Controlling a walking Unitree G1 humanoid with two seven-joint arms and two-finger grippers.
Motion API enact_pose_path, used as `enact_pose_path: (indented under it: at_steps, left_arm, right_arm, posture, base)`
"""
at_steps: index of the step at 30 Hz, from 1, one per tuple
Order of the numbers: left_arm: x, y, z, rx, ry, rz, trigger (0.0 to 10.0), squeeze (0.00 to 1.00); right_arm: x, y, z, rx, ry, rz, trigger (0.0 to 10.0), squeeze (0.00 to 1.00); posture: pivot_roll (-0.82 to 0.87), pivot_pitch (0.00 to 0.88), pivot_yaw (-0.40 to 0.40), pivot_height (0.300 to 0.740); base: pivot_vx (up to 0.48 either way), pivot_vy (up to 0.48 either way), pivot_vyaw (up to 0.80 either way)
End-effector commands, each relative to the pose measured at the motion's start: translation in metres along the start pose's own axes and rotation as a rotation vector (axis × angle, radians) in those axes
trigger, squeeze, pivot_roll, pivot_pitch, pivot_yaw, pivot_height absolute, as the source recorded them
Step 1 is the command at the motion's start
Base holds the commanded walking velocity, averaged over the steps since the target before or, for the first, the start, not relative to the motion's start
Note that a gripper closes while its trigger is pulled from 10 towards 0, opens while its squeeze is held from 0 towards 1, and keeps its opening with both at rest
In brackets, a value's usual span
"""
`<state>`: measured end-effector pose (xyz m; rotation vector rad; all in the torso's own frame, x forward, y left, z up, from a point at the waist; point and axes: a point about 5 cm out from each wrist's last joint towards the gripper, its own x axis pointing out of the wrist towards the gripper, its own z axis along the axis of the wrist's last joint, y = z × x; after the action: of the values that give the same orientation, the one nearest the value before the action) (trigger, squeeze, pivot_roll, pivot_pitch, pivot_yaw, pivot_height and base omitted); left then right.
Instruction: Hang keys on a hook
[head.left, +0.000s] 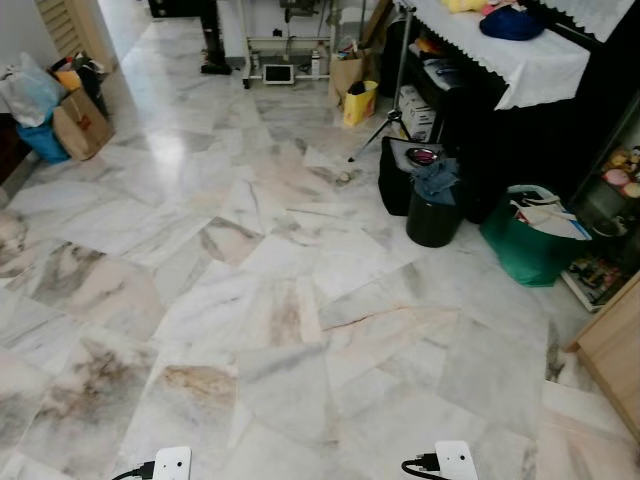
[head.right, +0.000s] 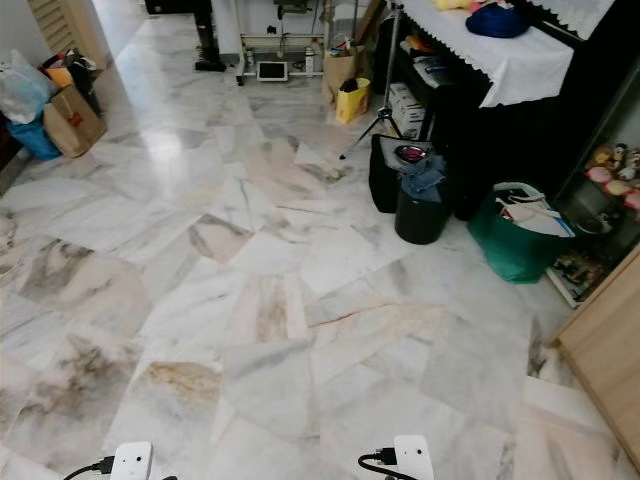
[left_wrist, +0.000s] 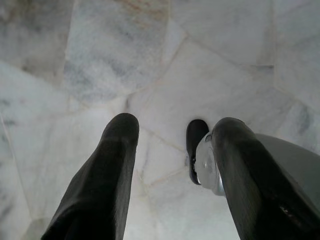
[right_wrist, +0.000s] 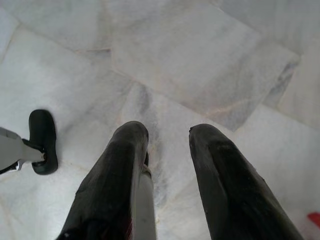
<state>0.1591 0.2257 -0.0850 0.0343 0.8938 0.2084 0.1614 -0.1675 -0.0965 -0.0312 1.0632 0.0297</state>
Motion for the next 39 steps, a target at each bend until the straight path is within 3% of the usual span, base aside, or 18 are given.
enact_pose_path:
  at_steps: [1, 24, 31, 39]
  left_arm:
    - [-0.001, -0.001, -0.012, 0.148, 0.151, -0.105, 10.0, 0.00]
    - [0.000, 0.003, -0.010, 0.165, 0.143, -0.103, 10.0, 0.00]
    - [0.000, 0.002, -0.009, 0.167, 0.140, -0.102, 10.0, 0.00]
    - [0.000, 0.000, -0.009, 0.168, 0.138, -0.105, 10.0, 0.00]
  right_arm:
    - [-0.001, -0.024, 0.017, 0.155, -0.027, 0.058, 10.0, 0.00]
    - [0.002, 0.003, 0.011, 0.153, -0.009, 0.073, 10.0, 0.00]
    - [0.001, 0.001, 0.011, 0.149, -0.009, 0.074, 10.0, 0.00]
    - [0.000, -0.014, 0.013, 0.144, -0.015, 0.060, 10.0, 0.00]
  posture:
    - [-0.01, 0.000, -0.030, 0.740]
    - [-0.01, 0.009, -0.035, 0.740]
    - [-0.01, 0.010, -0.036, 0.740]
    - [-0.01, 0.013, -0.037, 0.740]
  base:
    - [0.000, 0.000, -0.79]
    - [0.000, 0.000, -0.79]
    - [0.000, -0.272, -0.79]
    - [0.000, -0.090, -0.79]
